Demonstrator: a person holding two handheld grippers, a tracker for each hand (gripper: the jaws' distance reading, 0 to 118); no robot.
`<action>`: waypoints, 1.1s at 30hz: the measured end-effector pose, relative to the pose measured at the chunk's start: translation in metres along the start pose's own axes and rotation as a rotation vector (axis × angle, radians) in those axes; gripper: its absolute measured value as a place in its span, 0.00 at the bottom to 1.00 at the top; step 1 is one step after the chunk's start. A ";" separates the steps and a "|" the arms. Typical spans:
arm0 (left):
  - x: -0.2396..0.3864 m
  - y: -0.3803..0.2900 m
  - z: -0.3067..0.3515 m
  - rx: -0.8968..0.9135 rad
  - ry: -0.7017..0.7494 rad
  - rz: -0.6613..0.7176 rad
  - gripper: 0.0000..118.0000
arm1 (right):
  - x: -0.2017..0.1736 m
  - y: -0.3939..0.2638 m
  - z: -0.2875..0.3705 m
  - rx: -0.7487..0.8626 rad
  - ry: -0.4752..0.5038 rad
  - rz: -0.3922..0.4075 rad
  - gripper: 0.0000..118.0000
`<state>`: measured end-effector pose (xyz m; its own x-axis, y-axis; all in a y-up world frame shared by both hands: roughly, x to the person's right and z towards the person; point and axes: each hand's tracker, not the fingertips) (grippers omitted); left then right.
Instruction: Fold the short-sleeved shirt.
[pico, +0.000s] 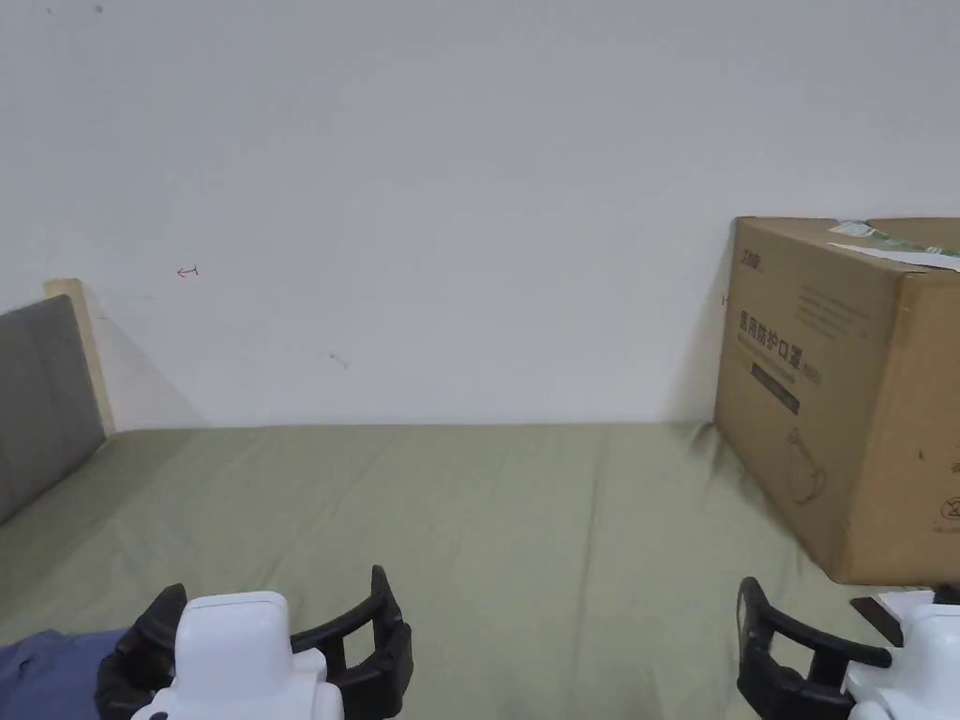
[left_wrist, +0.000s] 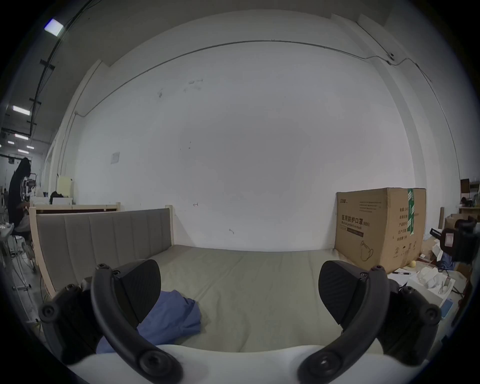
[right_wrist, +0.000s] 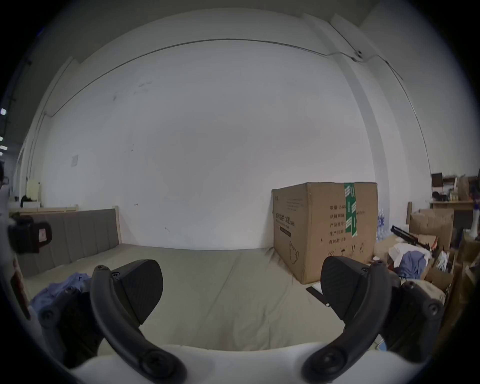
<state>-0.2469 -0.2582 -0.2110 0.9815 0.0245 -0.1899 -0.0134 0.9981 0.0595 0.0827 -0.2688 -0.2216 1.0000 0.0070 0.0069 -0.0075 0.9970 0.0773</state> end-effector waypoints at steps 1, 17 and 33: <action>-0.001 0.001 -0.001 -0.008 -0.007 0.007 1.00 | 0.000 0.001 0.003 0.004 0.002 0.002 1.00; 0.009 -0.001 -0.001 -0.023 -0.055 -0.070 1.00 | 0.000 0.007 0.003 0.016 0.009 0.020 1.00; 0.002 0.004 -0.006 -0.093 -0.032 -0.053 0.00 | 0.005 0.006 -0.004 -0.045 -0.027 0.015 0.00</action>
<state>-0.2465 -0.2543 -0.2173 0.9869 -0.0288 -0.1590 0.0225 0.9989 -0.0412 0.0874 -0.2626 -0.2247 0.9992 0.0206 0.0348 -0.0217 0.9993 0.0319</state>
